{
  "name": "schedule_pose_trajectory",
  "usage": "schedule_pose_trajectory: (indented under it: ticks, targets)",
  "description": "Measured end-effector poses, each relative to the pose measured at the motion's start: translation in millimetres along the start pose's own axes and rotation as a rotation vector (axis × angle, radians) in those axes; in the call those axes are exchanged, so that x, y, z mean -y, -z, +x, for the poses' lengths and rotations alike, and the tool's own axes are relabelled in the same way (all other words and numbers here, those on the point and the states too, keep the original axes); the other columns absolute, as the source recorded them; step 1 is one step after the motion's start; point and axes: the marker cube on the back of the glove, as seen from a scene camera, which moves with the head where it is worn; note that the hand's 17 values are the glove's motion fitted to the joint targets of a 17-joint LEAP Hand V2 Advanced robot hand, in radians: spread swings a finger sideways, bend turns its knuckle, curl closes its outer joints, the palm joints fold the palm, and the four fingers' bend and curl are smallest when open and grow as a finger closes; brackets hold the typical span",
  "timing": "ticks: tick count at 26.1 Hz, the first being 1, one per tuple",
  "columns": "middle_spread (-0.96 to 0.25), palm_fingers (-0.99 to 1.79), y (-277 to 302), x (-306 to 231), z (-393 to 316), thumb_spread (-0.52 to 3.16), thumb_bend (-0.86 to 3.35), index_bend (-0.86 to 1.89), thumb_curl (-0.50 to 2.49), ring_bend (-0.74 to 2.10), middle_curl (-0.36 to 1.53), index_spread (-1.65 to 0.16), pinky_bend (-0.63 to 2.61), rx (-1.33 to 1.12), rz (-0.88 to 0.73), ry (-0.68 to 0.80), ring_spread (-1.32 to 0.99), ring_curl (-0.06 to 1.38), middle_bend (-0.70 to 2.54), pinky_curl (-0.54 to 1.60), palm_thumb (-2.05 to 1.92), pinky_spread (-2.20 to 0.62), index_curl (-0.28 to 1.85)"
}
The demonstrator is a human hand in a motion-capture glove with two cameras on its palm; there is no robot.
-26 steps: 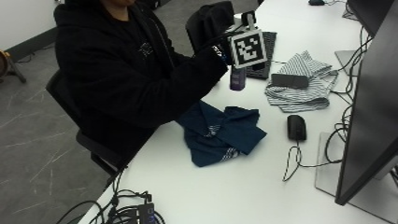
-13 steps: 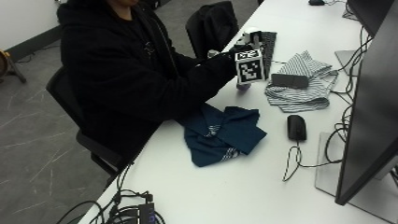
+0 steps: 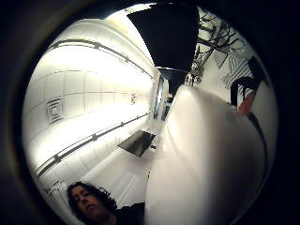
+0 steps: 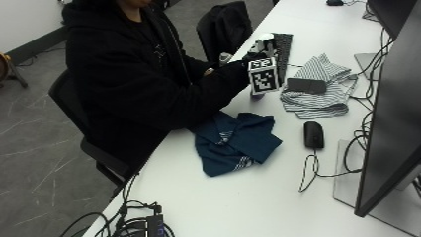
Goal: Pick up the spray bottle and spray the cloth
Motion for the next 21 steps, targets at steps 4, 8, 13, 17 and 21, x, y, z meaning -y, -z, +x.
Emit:
schedule_pose_trajectory:
  ticks: [4, 8, 13, 17, 21]
  targets:
    - [-0.19, 1.38, 3.0, 0.5, 2.2, 0.1, -0.04, 0.39, 0.78, 0.58, 0.52, -0.3, 0.37, 0.027, -0.012, 0.009, -0.21, 0.46, 0.62, 0.4, 0.94, -0.3, 0.56]
    - [-0.2, 1.37, 2.0, 0.3, 5.9, 0.11, -0.04, 0.39, 0.78, 0.58, 0.52, -0.29, 0.38, 0.026, -0.016, 0.022, -0.21, 0.47, 0.62, 0.4, 0.94, -0.3, 0.56]
    - [-0.21, 1.38, 1.3, 0.5, 8.9, 0.11, -0.04, 0.38, 0.79, 0.59, 0.52, -0.3, 0.37, 0.015, -0.007, 0.037, -0.23, 0.47, 0.62, 0.4, 0.94, -0.31, 0.56]
    - [-0.22, 1.38, 1.3, 0.8, 9.8, 0.12, -0.04, 0.38, 0.79, 0.59, 0.52, -0.3, 0.38, 0.016, -0.006, 0.046, -0.24, 0.47, 0.62, 0.4, 0.93, -0.32, 0.56]
    - [-0.22, 1.39, 1.4, 0.7, 10.4, 0.13, -0.04, 0.38, 0.79, 0.59, 0.51, -0.3, 0.39, 0.021, -0.02, 0.043, -0.25, 0.46, 0.62, 0.4, 0.92, -0.33, 0.56]
